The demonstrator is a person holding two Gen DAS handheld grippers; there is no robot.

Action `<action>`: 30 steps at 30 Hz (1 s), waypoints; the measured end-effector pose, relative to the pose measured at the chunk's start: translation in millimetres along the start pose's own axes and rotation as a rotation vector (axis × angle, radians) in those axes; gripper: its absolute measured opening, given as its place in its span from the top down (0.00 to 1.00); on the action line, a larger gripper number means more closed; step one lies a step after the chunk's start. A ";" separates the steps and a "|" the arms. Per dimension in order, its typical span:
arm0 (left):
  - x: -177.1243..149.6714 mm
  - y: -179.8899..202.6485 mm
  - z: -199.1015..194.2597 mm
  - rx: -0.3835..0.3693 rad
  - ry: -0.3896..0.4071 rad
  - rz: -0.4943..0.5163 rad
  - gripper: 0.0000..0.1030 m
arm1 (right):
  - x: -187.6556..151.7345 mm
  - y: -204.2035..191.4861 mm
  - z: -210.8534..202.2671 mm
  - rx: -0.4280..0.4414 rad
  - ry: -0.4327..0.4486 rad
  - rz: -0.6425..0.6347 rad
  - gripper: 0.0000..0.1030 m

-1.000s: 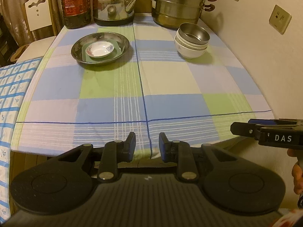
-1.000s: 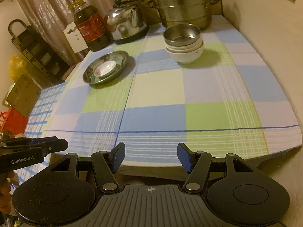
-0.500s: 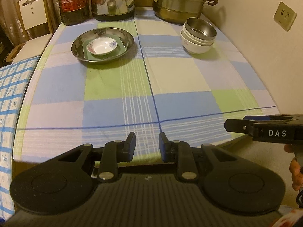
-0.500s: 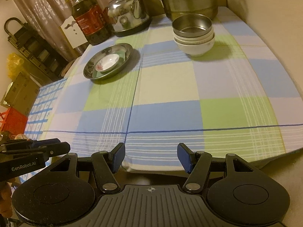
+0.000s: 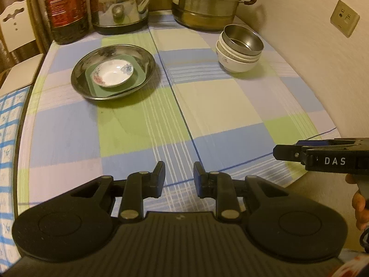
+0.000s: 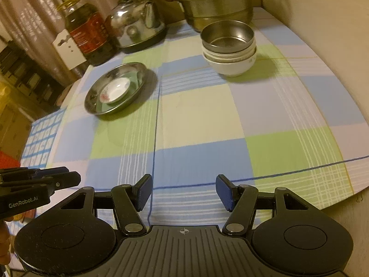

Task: Organize plates and bowls
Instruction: 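Move the right tool back to the rim of the bowl stack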

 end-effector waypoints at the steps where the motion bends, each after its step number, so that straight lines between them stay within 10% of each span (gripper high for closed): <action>1: 3.1 -1.7 1.7 -0.006 0.000 0.008 0.77 | 1.7 -0.5 1.4 -0.005 0.001 0.009 0.41; 17: 59.4 13.6 26.3 -0.055 0.023 0.132 0.77 | 29.4 35.3 -3.2 -0.106 0.074 0.138 0.41; 30: 165.8 60.7 50.1 -0.066 0.137 0.060 0.77 | 139.2 103.1 -7.0 -0.111 0.195 0.055 0.41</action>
Point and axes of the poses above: each gripper's, at about its wrist camera, not at the fingertips, and z roughly the way its jaws point, y to its right, x to its top, the point moved 3 cm from there along z, roughly the way its jaws point, and after that the axes turned 12 degrees about -y, right-handed, at the moved point
